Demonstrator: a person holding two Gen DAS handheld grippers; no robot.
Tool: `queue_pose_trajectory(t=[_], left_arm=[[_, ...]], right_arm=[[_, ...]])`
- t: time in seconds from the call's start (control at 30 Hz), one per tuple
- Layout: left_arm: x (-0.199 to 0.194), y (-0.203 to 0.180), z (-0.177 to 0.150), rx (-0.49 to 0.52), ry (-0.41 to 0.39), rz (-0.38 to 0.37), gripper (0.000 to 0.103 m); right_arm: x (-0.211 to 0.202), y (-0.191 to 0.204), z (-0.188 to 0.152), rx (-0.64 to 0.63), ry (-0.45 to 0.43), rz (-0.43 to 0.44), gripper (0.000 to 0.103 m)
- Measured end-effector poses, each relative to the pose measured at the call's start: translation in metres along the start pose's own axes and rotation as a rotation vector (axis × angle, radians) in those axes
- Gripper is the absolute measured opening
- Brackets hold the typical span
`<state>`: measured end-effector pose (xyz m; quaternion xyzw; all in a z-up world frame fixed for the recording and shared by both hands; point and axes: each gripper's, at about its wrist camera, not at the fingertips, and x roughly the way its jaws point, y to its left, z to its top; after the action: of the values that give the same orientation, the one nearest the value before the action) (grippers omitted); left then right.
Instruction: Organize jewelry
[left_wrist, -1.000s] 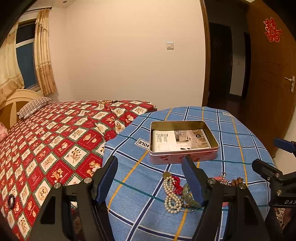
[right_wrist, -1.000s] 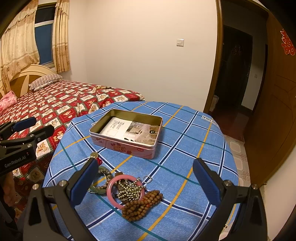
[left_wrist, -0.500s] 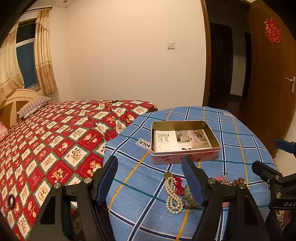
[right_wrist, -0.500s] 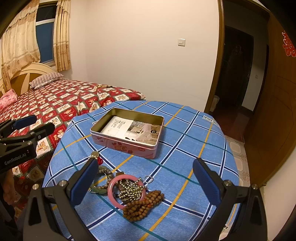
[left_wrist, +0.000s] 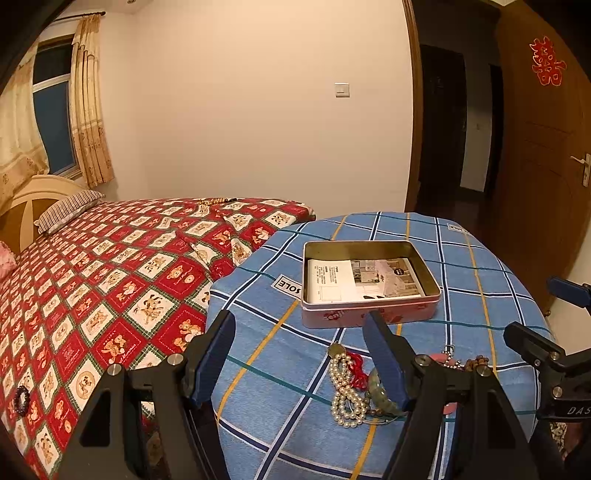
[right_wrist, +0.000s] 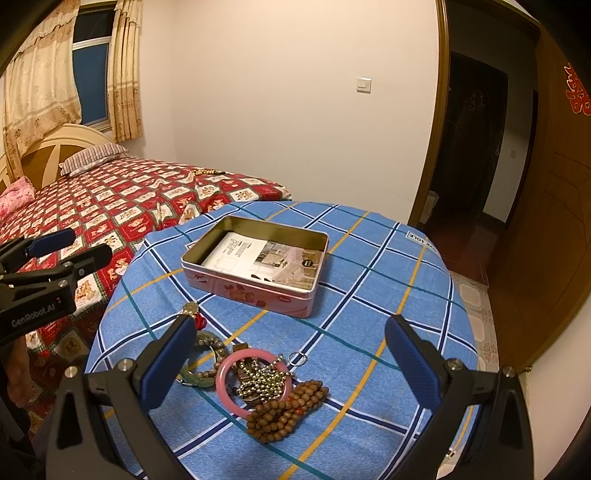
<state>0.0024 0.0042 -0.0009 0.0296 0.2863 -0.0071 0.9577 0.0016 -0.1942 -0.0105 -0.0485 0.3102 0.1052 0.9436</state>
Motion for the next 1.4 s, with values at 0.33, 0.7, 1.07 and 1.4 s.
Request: queue_pose_trajectory(t=[0.33,0.7,1.07,1.4], left_arm=[[0.002,-0.001,-0.003,0.0,0.007,-0.005,0.072],[0.015,-0.002,-0.014,0.007,0.03,0.001,0.072],[0.059,-0.039,-0.054,0.062,0.155,-0.119,0.052],[0.089,-0.067,-0.074,0.083,0.256,-0.236,0.024]], right_arm=[[0.001,0.002,-0.001,0.001,0.004,-0.002,0.103],[0.008,-0.002,-0.009,0.01,0.026,-0.002,0.103],[0.045,-0.008,-0.048,0.05,0.174,0.019,0.097],[0.073,-0.017,-0.071,0.104,0.309,0.094,0.067]])
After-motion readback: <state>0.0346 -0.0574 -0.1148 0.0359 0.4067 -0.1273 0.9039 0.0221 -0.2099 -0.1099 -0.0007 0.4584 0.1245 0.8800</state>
